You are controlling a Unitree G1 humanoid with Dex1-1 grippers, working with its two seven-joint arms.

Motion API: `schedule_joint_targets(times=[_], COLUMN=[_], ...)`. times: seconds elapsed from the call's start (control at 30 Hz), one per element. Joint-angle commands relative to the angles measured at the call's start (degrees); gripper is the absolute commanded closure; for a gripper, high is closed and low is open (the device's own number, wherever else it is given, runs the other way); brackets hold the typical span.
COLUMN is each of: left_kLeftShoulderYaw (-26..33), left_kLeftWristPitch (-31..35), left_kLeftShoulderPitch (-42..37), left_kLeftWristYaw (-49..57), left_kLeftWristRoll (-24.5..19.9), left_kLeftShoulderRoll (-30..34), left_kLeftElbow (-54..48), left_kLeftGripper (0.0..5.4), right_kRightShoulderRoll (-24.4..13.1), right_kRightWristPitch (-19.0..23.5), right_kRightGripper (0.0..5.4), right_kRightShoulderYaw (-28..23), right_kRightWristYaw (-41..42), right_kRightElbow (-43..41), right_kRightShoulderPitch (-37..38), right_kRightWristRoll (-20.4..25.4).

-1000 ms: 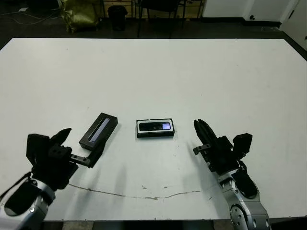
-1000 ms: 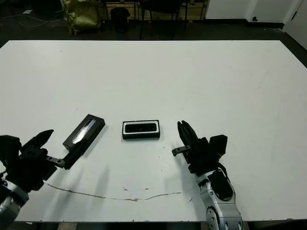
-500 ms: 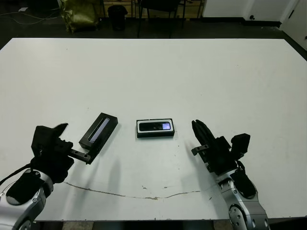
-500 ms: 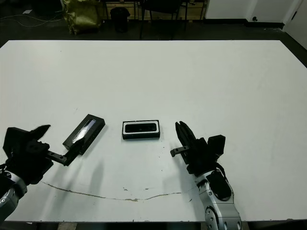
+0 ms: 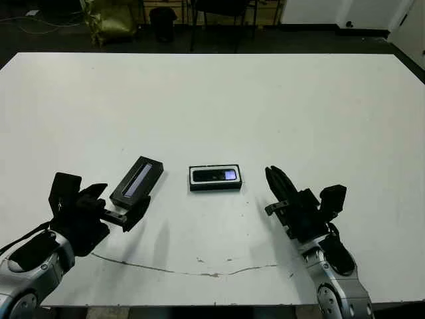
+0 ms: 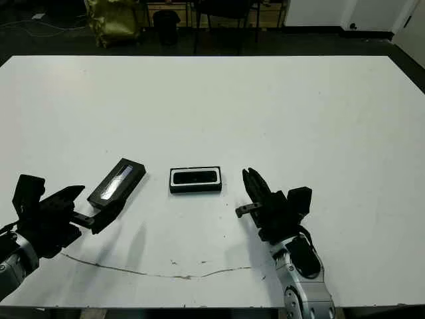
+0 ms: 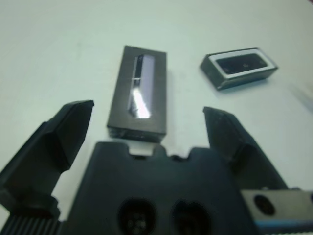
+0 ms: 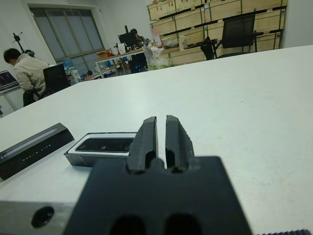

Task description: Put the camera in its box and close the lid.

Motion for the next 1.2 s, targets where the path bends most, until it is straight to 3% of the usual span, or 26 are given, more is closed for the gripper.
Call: schedule_joint_targets(times=[0.03,0.6,0.77,0.97,1.2], left_kLeftShoulderYaw=[-1.36,-4.69,-7.79,-8.48,-7.35], left_kLeftWristPitch=[1.90,-2.36,-4.79,-6.31,-4.28], left_kLeftShoulderPitch=[-0.09,2.24,2.84,3.04,1.96], left_kLeftWristYaw=[2.94,3.32,3.57,3.00,2.96], left_kLeftWristRoll=[2.19,6.58,10.91,12.06,9.88], left_kLeftShoulderRoll=[-0.55,-1.83,-1.00,-1.66,-3.28], left_kLeftElbow=[-0.03,-0.93,-0.83,0.48,1.30], left_kLeftGripper=[0.01,0.01,0.01,0.01,0.01], right_kRightShoulderRoll=[-0.27,0.15,-0.07,-0.08,-0.28], right_kRightWristPitch=[1.19,4.44,4.38,5.88,5.77], right_kRightGripper=[5.40,5.40,5.40,5.40,5.40], right_kRightShoulderYaw=[-0.41,1.57,1.99,1.99,2.05], right_kRightWristYaw=[-0.45,-1.29,-1.87,-2.00,-2.39], right_kRightElbow=[0.33,-1.78,-2.30,-3.06,-3.23], right_kRightShoulderPitch=[0.86,0.66,0.70,0.73,0.88], right_kRightWristRoll=[0.33,0.67,-0.13,1.10,0.42])
